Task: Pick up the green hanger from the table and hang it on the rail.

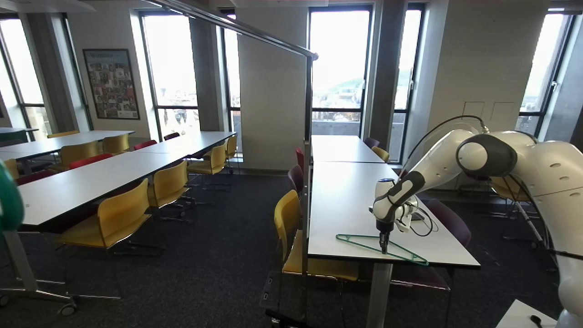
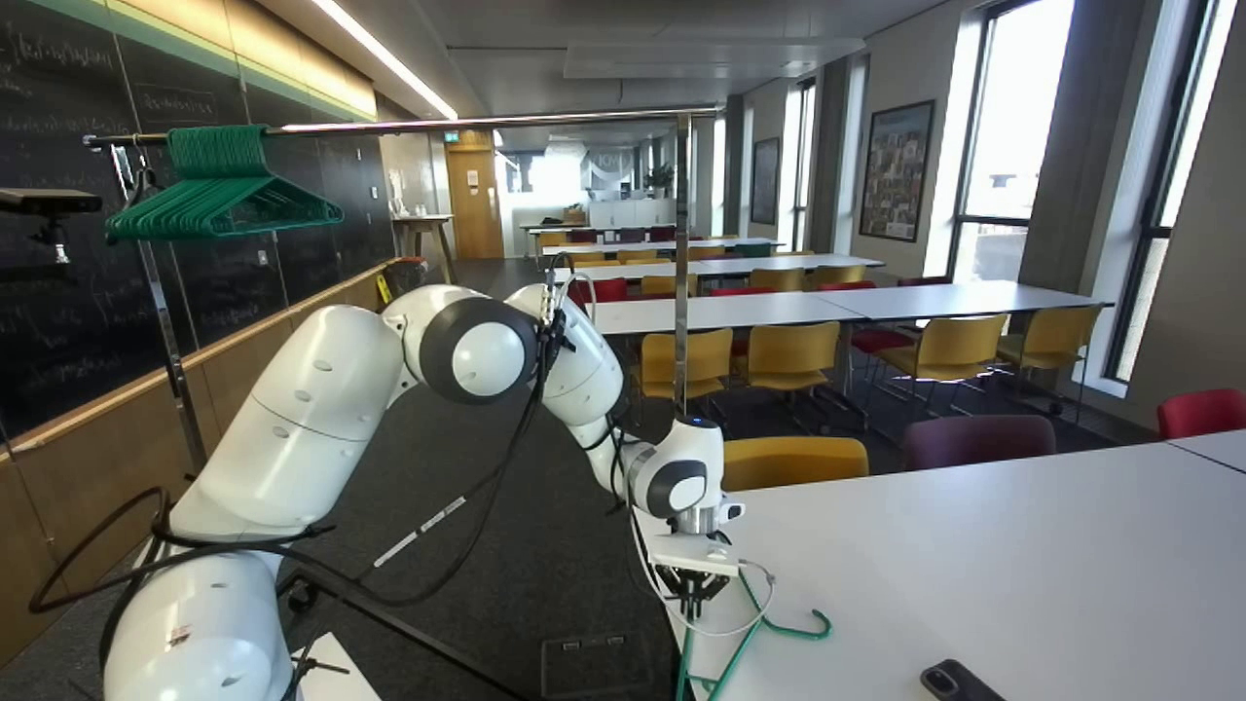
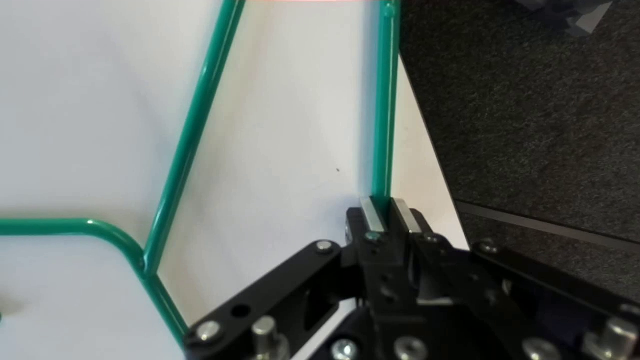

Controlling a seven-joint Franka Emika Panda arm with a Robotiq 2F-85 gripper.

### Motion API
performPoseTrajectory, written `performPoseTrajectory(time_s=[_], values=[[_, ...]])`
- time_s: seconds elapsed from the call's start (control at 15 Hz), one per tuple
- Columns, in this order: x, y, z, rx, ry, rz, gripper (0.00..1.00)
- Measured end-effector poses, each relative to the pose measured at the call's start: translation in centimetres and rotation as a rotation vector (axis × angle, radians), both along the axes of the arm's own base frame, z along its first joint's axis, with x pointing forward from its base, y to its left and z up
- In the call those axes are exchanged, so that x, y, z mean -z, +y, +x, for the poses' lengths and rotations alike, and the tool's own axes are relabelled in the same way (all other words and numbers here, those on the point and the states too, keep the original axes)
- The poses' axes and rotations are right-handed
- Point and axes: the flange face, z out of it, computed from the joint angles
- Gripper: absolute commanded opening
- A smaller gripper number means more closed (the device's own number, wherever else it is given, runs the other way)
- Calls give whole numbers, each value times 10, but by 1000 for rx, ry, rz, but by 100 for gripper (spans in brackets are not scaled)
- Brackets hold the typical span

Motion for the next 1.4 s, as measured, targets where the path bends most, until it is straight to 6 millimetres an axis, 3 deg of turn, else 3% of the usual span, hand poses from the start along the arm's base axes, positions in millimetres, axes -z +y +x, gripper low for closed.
performPoseTrajectory(time_s=[0.2,0.4,0.93,1.2,1.4], values=[[-17,3,4,23,-21,-49,2],[-55,20,8,18,-70,-180,2],[-150,126,0,-69,-299,-542,2],[-182,169,-18,-102,-401,-630,2],[-196,188,-32,-113,-447,-656,2]])
